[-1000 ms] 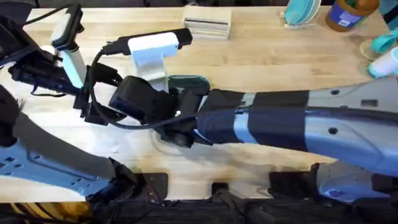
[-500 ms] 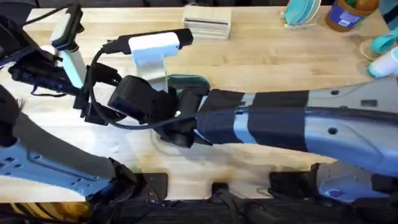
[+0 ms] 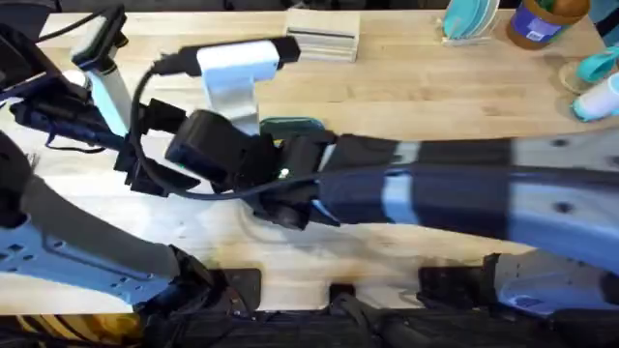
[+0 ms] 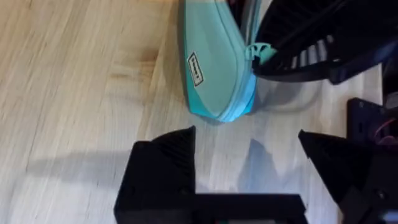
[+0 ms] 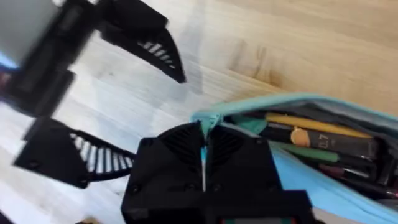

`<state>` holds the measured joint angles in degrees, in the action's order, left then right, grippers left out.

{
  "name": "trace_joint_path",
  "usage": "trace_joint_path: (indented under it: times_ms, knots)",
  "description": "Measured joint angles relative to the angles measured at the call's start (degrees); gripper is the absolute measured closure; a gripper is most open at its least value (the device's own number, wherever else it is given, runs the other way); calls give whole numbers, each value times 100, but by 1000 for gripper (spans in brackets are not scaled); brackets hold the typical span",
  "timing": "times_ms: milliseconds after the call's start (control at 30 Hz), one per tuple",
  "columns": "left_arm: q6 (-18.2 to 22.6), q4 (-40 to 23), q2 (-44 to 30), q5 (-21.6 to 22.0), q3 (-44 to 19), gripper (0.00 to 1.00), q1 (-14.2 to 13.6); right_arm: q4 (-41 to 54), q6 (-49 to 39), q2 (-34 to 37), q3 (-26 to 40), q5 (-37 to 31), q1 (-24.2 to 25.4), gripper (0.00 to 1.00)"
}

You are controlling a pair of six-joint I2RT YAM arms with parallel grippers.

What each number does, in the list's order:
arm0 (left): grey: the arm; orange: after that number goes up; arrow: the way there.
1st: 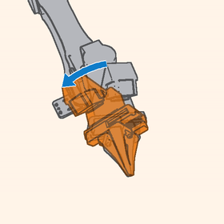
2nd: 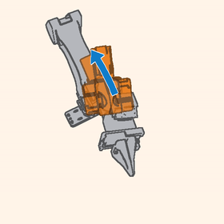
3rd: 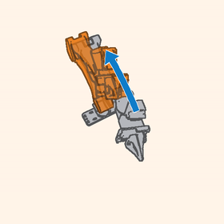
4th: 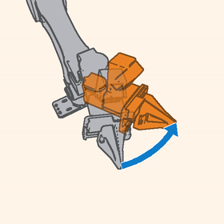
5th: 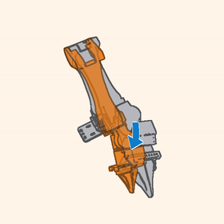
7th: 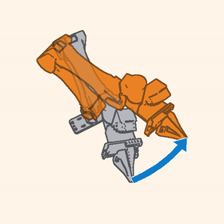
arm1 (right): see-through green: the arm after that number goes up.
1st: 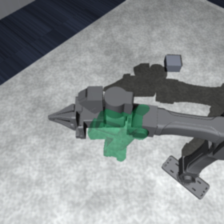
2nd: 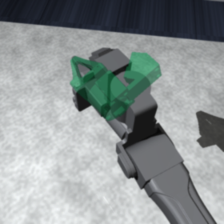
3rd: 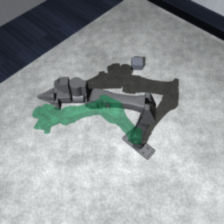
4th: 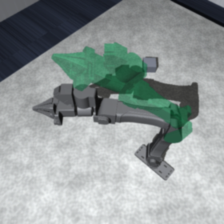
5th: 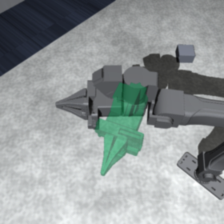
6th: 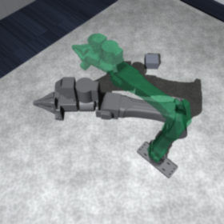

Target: Unzip the bag, pick up the pens from the table one at a time and place them inside, then zip the bag closed.

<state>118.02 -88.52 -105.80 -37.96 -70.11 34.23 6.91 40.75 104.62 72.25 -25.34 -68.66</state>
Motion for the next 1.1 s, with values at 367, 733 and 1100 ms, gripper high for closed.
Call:
trace_joint_path:
  times_ms: [367,733,1100]
  knots:
    - [-51,-47,0,-332,0,7,-883,95,-200,-503,-20,424,231,972]
    - [-705,497,-1,-1046,0,8,-1190,215,-221,-503,-22,837,370,971]
    - [-789,488,-2,-928,0,7,-1190,218,-221,-503,-22,853,372,971]
